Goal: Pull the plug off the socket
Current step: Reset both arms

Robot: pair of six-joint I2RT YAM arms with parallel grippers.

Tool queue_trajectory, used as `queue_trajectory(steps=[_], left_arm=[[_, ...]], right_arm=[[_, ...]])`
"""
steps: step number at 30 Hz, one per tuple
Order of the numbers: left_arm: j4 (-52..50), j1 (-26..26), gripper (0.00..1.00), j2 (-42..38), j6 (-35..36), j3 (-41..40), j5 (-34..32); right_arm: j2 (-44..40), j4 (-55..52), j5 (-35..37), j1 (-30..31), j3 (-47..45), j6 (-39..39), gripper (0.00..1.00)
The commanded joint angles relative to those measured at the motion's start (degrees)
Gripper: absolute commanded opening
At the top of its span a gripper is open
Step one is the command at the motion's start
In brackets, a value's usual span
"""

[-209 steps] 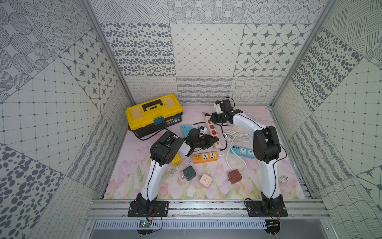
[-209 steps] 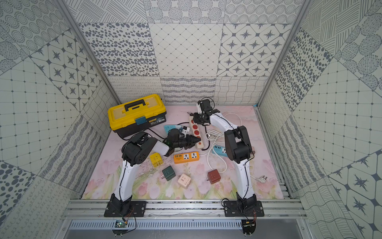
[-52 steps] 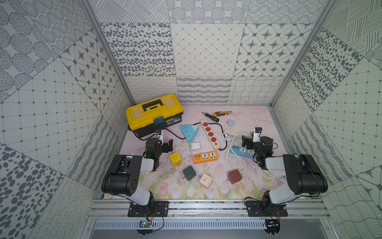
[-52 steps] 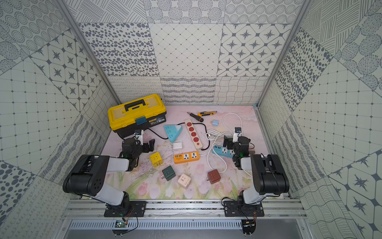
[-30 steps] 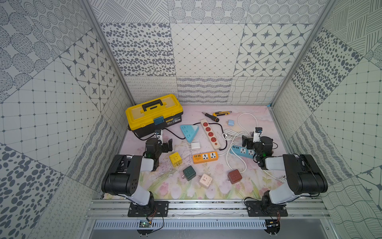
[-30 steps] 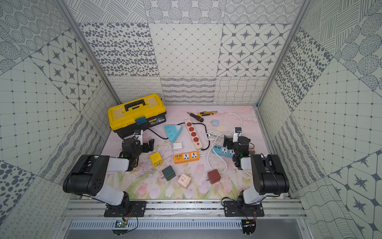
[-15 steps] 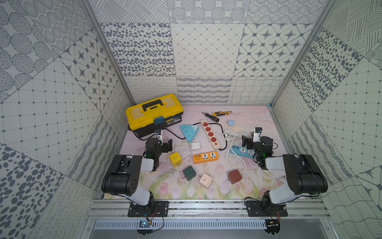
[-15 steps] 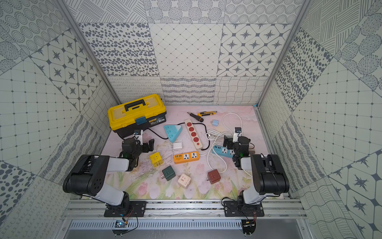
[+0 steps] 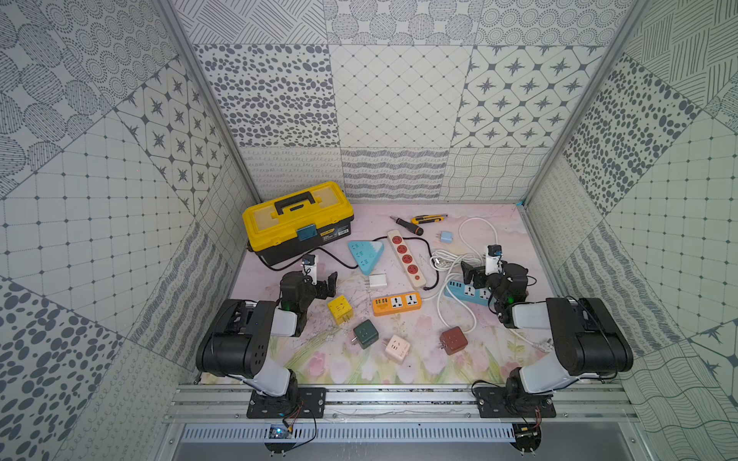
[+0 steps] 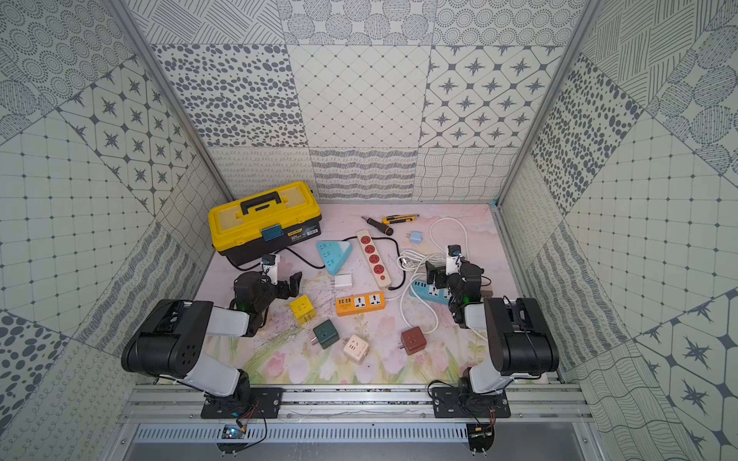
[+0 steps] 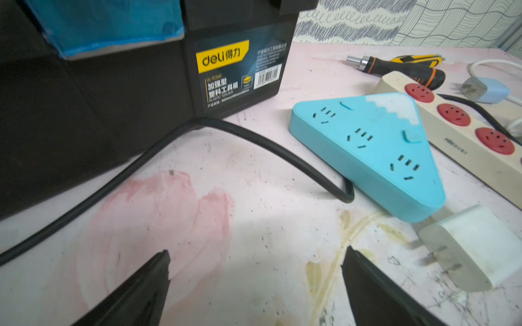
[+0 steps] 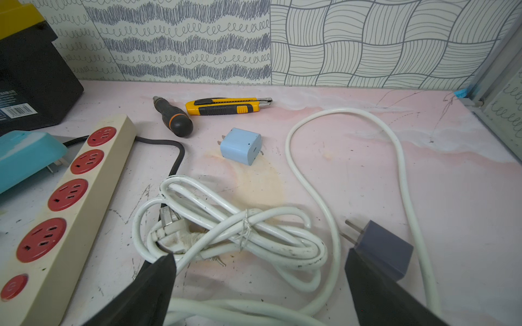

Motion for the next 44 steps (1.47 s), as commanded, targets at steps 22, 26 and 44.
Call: queue_trajectory(steps=[22,26,44], left_arm=[[-2.98,-0.09,0.99,0.26,-2.21,3.25,-7.00],[-2.93,-0.18,0.99,0.29,-2.12,3.22,-7.19],[0.28,-0.25,0.99,0.05,0.07,1.45,-1.86]], right_arm=[[-0.16,0.82,5.20,-0.12,0.69,1.44,0.99],[-0.37,1.73,14.22,-0.11,0.10,5.13,0.99],[-0.07,-1.18,10.82,0.54,1.87,2.94,0.99]])
